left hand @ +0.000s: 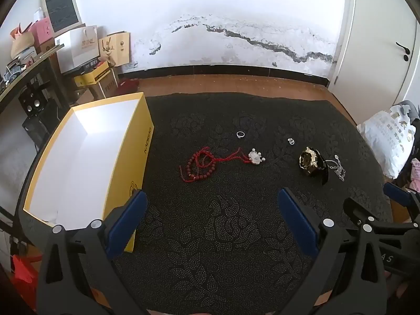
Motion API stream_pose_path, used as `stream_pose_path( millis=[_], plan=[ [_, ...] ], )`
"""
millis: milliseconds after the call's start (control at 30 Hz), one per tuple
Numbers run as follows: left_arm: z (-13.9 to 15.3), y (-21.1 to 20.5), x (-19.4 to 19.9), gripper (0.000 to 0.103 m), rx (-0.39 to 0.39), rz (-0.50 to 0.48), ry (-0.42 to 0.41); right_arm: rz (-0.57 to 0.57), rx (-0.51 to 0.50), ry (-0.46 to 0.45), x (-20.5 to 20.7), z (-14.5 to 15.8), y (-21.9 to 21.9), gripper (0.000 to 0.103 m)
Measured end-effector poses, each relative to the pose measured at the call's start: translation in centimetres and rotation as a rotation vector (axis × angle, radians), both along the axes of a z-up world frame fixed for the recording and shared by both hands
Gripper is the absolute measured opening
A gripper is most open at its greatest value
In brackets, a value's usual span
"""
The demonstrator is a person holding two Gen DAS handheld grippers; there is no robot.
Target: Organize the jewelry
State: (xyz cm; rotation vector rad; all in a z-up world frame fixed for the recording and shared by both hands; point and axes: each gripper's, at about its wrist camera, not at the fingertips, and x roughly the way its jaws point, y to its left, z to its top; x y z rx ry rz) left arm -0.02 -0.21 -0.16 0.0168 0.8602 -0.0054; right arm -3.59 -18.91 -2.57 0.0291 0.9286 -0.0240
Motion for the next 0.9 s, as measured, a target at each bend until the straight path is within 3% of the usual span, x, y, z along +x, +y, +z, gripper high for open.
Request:
stream_pose_path(
  millis=[900],
  plan=[
    [-0.04,0.11,0.07,0.097,0.010,-0.006,0.002,-0.002,-0.001,-0.004,-0.18,0.00,0.10,0.097]
  ],
)
